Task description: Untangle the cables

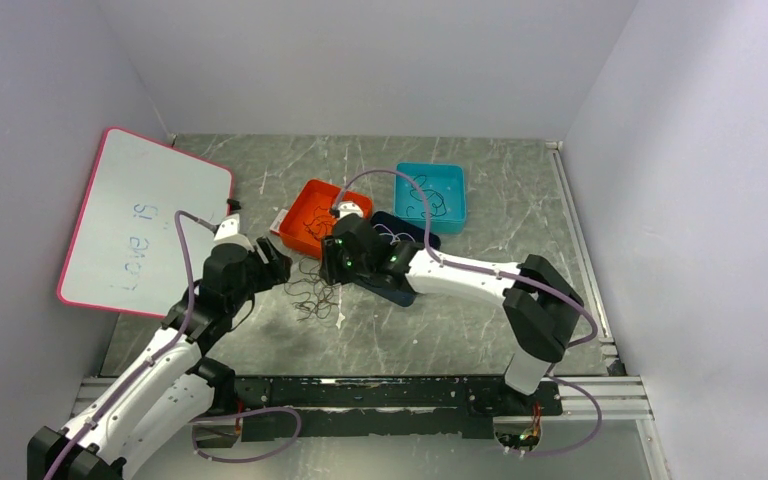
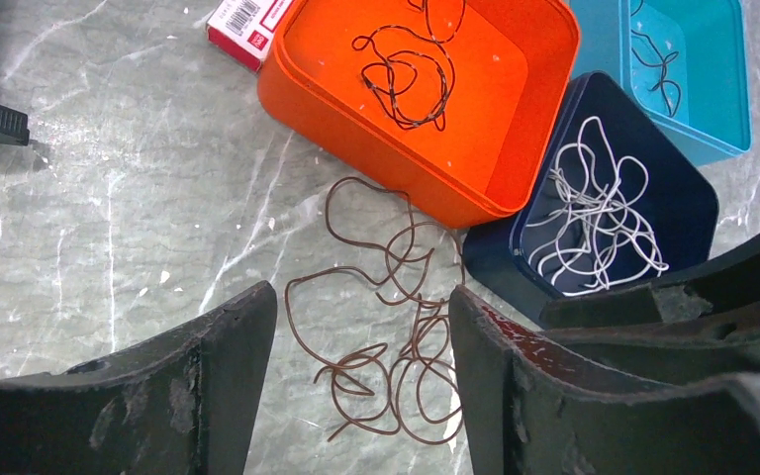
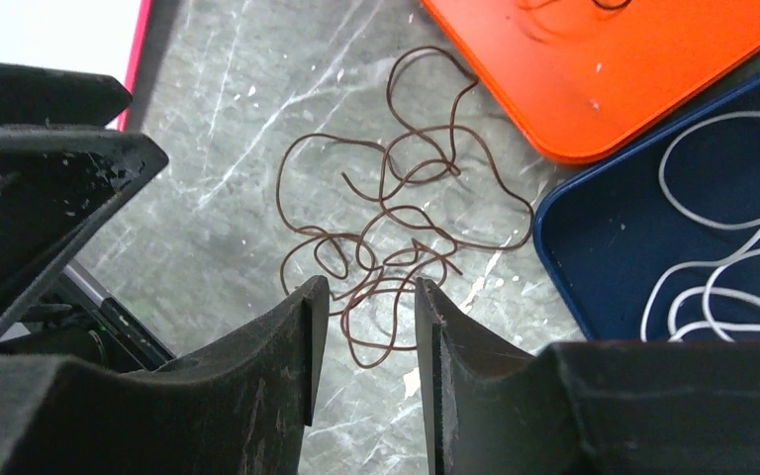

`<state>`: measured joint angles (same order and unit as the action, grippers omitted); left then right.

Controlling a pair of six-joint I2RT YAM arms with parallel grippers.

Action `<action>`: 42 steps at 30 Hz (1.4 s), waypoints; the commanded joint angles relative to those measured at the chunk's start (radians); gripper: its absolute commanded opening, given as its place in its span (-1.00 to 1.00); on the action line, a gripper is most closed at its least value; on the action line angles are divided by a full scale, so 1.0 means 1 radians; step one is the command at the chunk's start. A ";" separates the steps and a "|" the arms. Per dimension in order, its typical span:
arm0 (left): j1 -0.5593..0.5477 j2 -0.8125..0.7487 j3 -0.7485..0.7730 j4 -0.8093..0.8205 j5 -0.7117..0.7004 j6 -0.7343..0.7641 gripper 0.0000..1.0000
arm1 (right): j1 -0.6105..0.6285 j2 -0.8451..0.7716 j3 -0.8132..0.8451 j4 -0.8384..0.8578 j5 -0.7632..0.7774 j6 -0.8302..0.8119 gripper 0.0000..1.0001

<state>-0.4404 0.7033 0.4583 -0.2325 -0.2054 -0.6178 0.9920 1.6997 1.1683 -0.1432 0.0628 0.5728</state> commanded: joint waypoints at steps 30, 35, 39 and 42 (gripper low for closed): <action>0.002 0.035 0.033 0.039 0.047 0.030 0.23 | 0.177 0.037 -0.214 0.201 0.226 0.309 -0.06; 0.002 0.025 0.034 0.032 0.043 0.027 0.23 | 0.175 0.075 -0.189 0.196 0.220 0.314 -0.15; 0.002 0.023 0.040 0.027 0.040 0.033 0.23 | 0.174 0.101 -0.180 0.202 0.212 0.318 -0.17; 0.002 0.022 0.046 0.020 0.037 0.033 0.22 | 0.173 0.110 -0.182 0.212 0.216 0.320 -0.17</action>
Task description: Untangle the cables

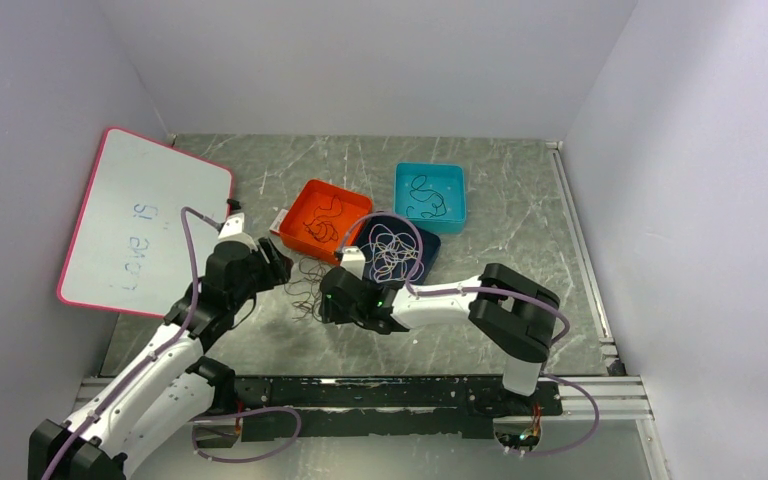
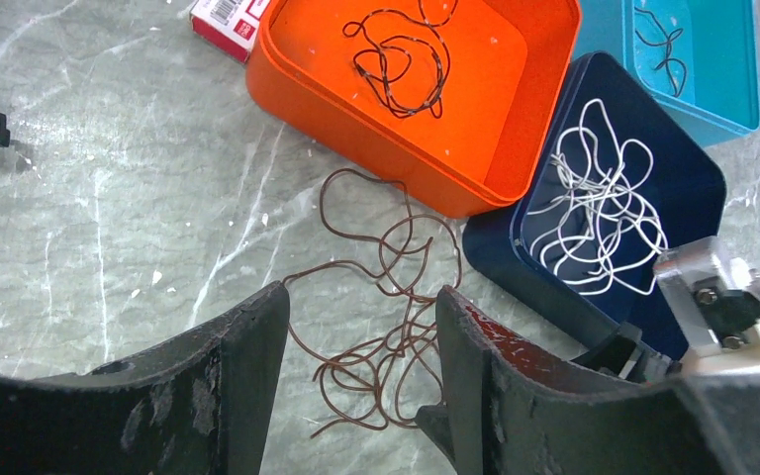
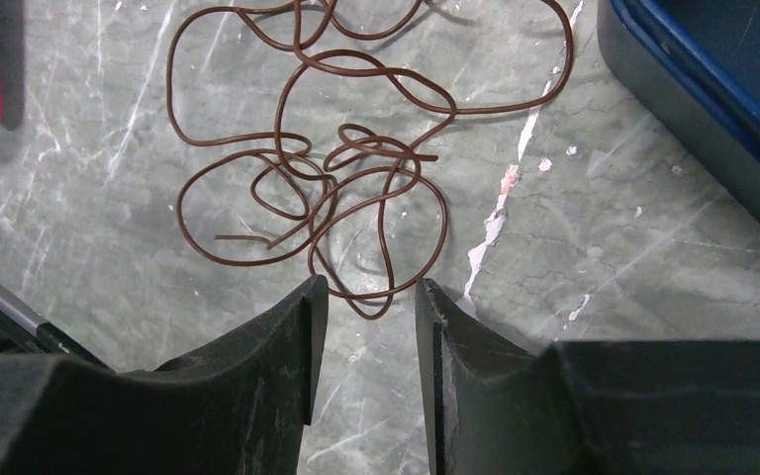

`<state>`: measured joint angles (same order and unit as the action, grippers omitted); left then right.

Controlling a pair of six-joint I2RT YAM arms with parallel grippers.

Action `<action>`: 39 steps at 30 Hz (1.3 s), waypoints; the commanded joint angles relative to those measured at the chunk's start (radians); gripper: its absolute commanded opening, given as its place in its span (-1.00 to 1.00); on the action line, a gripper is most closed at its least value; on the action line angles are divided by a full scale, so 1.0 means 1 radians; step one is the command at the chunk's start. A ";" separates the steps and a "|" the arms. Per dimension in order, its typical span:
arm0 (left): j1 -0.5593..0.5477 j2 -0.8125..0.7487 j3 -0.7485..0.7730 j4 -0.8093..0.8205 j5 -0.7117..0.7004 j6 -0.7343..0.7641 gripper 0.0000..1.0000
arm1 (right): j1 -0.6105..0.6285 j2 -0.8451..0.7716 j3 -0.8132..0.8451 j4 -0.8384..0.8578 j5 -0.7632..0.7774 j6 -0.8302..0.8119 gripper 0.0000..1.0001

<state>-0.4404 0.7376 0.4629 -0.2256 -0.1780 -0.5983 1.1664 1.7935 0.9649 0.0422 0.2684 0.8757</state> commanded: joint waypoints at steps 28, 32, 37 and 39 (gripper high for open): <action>0.002 -0.015 0.031 0.021 0.026 0.007 0.17 | -0.022 0.001 -0.033 0.097 -0.037 0.042 0.03; 0.002 -0.020 0.033 0.016 0.025 0.005 0.16 | -0.039 0.020 -0.038 0.116 -0.051 0.053 0.01; 0.002 -0.026 0.031 0.012 0.020 0.008 0.15 | -0.050 0.038 -0.034 0.126 -0.061 0.057 -0.02; 0.002 -0.025 0.033 0.009 0.020 0.009 0.16 | -0.053 0.041 -0.034 0.129 -0.064 0.059 -0.02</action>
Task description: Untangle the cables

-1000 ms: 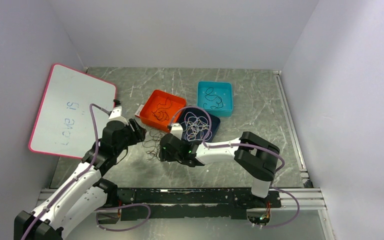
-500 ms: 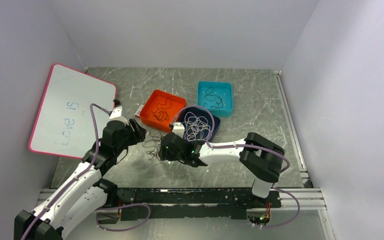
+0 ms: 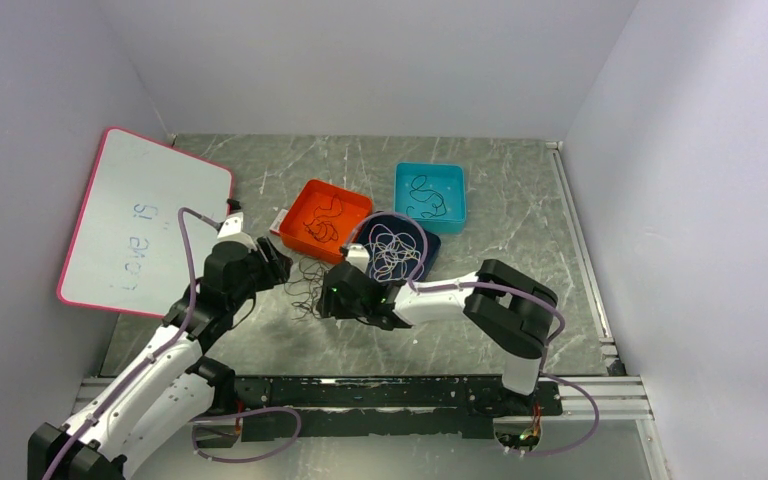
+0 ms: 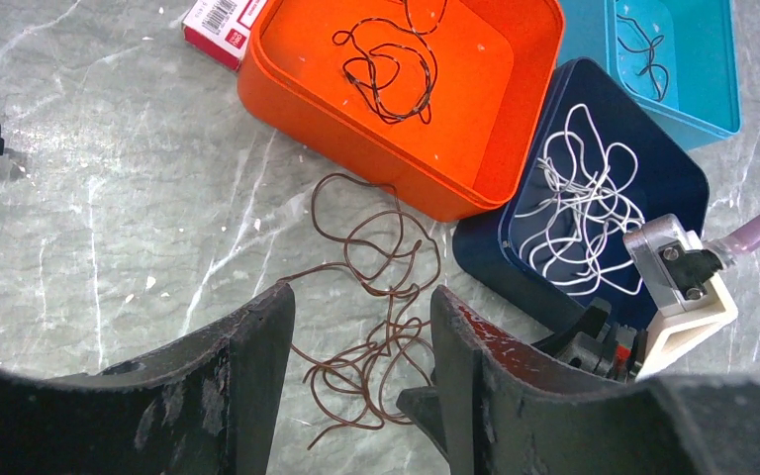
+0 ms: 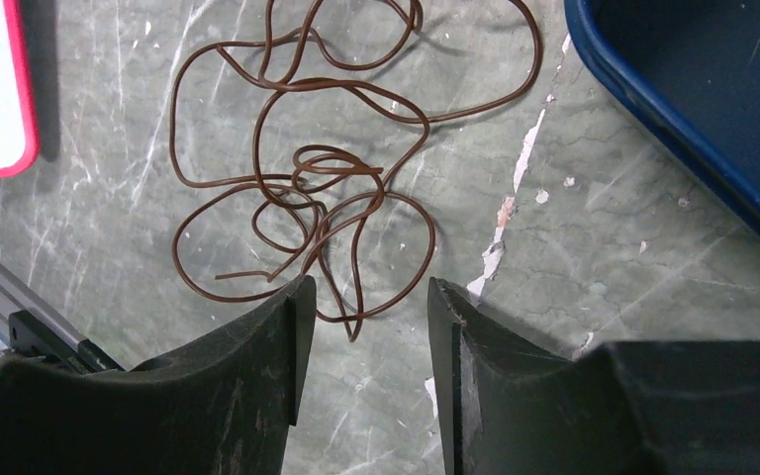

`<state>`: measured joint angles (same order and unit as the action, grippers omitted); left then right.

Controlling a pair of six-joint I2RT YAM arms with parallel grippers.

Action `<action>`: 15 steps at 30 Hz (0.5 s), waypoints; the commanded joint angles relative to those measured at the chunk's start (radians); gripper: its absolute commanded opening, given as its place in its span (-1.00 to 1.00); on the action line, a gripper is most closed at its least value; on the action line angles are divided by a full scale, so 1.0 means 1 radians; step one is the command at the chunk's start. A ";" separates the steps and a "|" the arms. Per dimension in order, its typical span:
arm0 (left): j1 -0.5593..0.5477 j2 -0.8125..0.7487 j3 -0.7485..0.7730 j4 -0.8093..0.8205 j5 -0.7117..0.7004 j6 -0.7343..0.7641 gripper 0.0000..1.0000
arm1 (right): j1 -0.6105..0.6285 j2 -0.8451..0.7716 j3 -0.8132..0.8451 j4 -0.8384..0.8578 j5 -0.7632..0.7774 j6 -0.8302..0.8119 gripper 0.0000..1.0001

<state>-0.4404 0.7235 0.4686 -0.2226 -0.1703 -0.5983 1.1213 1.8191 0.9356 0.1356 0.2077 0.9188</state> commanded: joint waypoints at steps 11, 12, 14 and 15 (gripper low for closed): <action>0.002 -0.011 0.025 0.004 0.010 0.009 0.13 | -0.038 0.027 -0.017 0.058 -0.009 0.017 -0.25; 0.002 -0.010 0.025 0.003 0.009 0.009 0.14 | -0.040 0.031 -0.014 0.061 -0.010 0.015 -0.31; 0.002 -0.013 0.025 0.002 0.007 0.011 0.14 | -0.045 0.035 -0.014 0.070 -0.015 0.011 -0.42; 0.002 -0.016 0.026 0.000 0.007 0.010 0.13 | -0.047 0.035 -0.015 0.079 -0.018 0.007 -0.46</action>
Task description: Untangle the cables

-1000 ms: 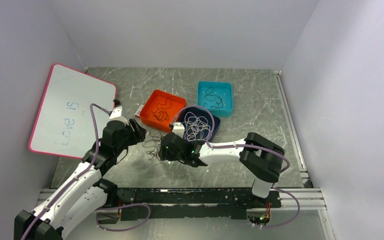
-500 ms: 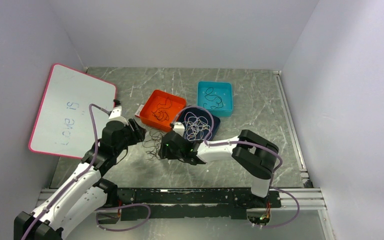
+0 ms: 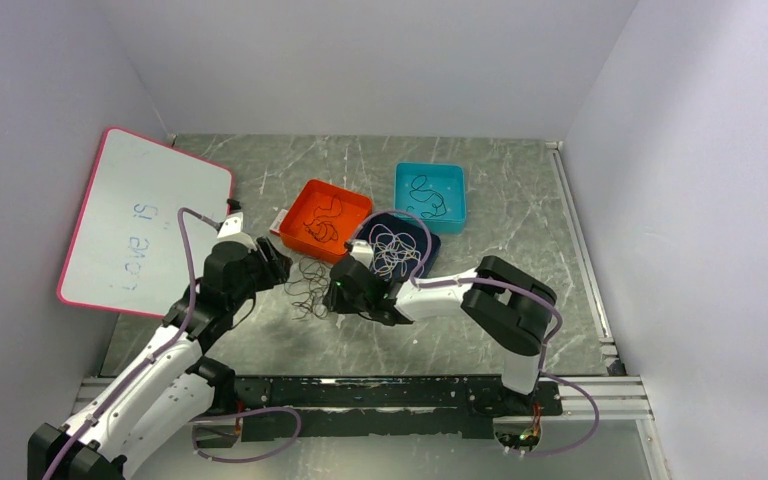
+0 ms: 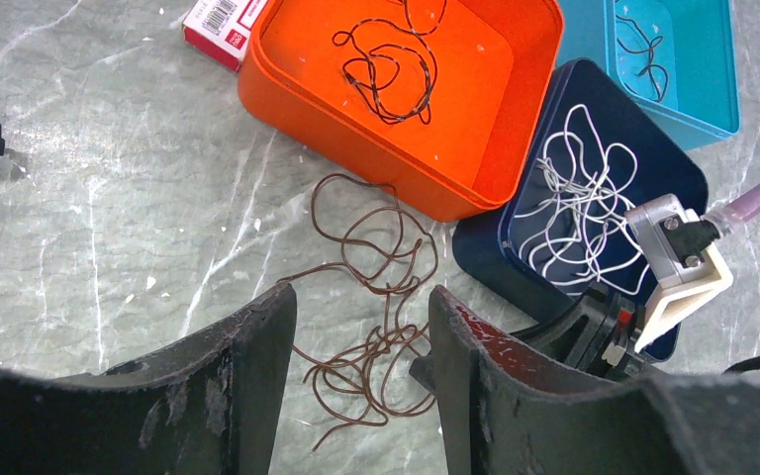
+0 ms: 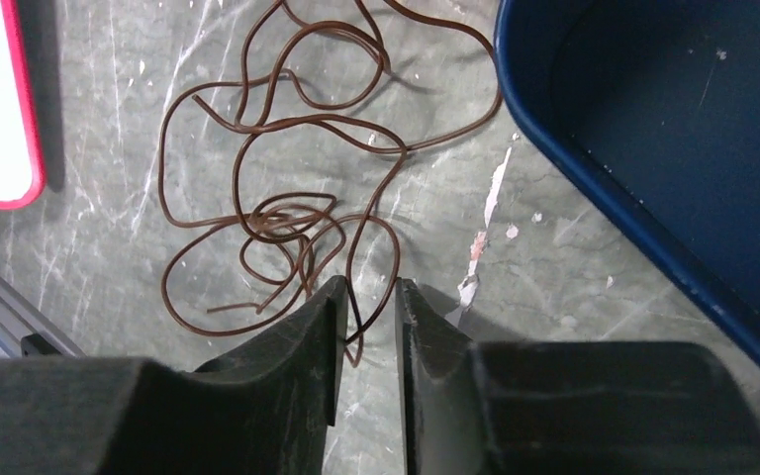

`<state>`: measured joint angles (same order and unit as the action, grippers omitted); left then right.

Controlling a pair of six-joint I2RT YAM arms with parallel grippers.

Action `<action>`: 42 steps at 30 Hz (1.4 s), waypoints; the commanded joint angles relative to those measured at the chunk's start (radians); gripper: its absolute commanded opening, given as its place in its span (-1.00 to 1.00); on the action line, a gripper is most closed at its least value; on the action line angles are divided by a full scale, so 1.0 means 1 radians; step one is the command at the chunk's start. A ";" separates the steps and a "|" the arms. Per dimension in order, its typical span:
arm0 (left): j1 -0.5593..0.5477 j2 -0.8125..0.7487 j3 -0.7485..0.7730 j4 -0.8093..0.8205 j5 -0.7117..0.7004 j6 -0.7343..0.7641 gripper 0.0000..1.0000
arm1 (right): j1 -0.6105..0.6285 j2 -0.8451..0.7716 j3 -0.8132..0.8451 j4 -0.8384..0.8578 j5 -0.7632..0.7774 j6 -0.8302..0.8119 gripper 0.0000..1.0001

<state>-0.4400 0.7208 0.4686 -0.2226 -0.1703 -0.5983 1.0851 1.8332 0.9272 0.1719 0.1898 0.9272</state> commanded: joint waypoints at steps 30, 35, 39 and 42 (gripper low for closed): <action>0.003 -0.172 0.060 0.116 0.092 0.094 0.63 | -0.162 -0.406 0.259 -0.313 -0.165 -0.530 -1.00; 0.003 -0.198 0.065 0.183 0.218 0.132 0.73 | -0.237 -0.419 0.314 -0.297 -0.340 -0.524 -1.00; 0.004 -0.180 0.085 0.199 0.283 0.166 0.72 | -0.241 -0.405 0.387 -0.361 -0.407 -0.612 -1.00; 0.003 -0.177 0.108 0.188 0.291 0.194 0.72 | -0.241 -0.401 0.427 -0.429 -0.378 -0.671 -1.00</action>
<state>-0.4400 0.5404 0.5266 -0.0731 0.0429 -0.4652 0.8425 1.4296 1.2926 -0.1627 -0.1410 0.3614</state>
